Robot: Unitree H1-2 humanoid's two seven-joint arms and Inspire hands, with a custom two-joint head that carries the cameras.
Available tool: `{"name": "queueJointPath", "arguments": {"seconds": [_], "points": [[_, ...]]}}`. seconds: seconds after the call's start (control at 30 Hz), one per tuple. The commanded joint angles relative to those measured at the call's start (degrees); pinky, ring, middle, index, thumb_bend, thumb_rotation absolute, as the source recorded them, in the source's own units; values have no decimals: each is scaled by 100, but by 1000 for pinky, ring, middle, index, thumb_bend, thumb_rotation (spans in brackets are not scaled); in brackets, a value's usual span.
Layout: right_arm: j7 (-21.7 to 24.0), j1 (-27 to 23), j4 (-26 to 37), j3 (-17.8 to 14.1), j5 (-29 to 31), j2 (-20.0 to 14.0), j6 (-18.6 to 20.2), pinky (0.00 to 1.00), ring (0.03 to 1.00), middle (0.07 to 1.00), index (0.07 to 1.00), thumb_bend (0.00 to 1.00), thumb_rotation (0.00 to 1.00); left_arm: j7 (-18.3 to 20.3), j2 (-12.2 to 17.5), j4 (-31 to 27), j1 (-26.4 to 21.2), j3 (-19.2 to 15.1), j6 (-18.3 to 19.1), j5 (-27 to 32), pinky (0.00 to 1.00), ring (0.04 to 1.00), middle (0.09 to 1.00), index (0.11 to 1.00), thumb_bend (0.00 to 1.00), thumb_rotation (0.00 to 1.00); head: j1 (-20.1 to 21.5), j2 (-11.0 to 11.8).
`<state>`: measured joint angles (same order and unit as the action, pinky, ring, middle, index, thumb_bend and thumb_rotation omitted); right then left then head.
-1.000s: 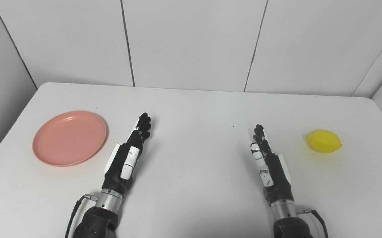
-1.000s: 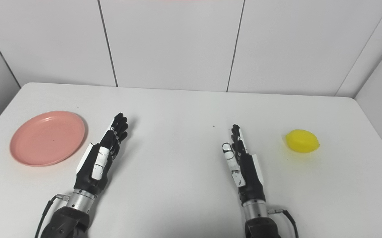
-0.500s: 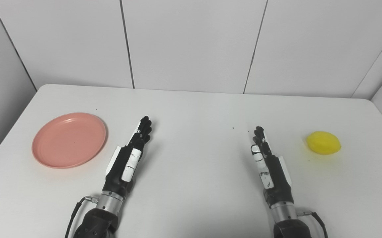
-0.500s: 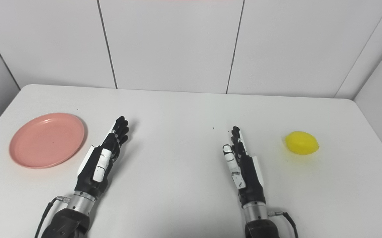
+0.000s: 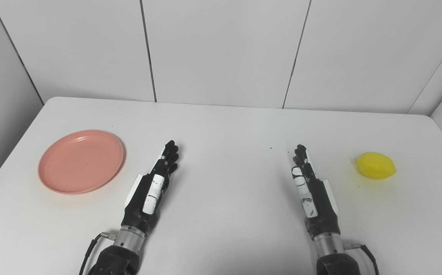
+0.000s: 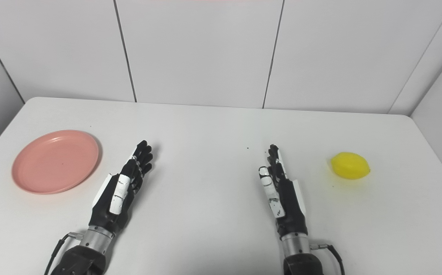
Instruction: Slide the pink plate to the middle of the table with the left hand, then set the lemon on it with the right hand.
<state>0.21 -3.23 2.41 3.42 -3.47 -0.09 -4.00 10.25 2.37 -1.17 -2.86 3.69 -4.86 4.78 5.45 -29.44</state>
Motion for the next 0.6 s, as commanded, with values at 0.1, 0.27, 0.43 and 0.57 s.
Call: {"name": "queueJointPath", "arguments": {"seconds": [0.1,0.27,0.43,0.57], "points": [[-8,-181,58,-19,50,23,-432,1000,995,1000,1000,550,933,-71,-115,378,136,-79,-68,92,1000,1000,1000,1000,720,1000,-74,24],[48,-122,93,-60,153,-43,-433,1000,996,1000,1000,556,930,-45,-115,362,164,-6,3,-40,1000,1000,1000,1000,755,1000,-761,220],[206,-53,40,-169,405,-223,-635,1000,1000,1000,1000,531,928,-144,-213,423,216,195,-96,-371,1000,1000,1000,1000,787,1000,-1553,492],[350,-38,-69,-236,663,-335,-759,1000,1000,1000,1000,544,963,-251,-297,500,218,339,-235,-680,1000,1000,1000,1000,783,1000,-2122,715]]}}
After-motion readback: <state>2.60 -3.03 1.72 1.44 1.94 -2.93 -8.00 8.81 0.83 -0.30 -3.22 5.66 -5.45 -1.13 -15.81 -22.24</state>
